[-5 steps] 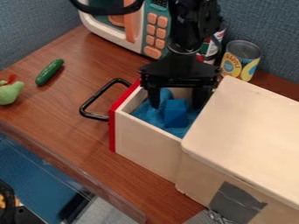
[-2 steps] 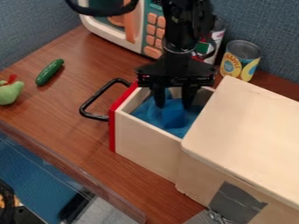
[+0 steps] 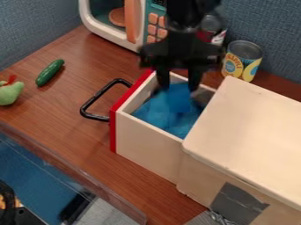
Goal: Take out the blue box from the drawer and put in the middle of the table
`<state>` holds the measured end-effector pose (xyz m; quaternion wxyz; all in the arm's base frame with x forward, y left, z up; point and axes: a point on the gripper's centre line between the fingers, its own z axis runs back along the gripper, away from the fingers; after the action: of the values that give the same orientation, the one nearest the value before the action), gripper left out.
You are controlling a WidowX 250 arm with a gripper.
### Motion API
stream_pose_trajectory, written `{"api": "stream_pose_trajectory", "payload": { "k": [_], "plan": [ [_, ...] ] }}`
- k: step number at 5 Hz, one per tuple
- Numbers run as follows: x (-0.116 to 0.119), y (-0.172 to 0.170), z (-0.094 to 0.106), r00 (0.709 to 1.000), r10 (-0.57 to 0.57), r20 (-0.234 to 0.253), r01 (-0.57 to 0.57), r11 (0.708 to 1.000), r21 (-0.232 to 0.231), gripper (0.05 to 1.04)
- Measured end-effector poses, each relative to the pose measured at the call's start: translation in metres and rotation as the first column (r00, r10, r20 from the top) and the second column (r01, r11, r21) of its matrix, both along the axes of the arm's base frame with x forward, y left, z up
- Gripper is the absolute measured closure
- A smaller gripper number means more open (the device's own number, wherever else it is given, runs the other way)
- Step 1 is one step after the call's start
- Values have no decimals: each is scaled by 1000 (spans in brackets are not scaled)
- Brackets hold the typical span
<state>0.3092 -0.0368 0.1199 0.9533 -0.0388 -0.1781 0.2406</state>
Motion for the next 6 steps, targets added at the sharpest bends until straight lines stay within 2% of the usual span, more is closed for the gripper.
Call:
{"api": "stream_pose_trajectory", "payload": {
  "k": [1, 2, 3, 4, 5, 6],
  "plan": [
    [14, 19, 17, 999, 3, 53, -5, 999, 34, 579],
    [30, 49, 23, 997, 42, 72, -48, 996, 78, 579],
    [50, 95, 22, 989, 130, 76, -139, 982, 125, 578],
    [61, 125, 14, 982, 175, 66, -184, 965, 187, 578],
    [63, 140, 0, 981, 186, 48, -192, 953, 234, 579],
    [67, 145, -15, 984, 172, 33, -175, 950, 258, 579]
  ]
}}
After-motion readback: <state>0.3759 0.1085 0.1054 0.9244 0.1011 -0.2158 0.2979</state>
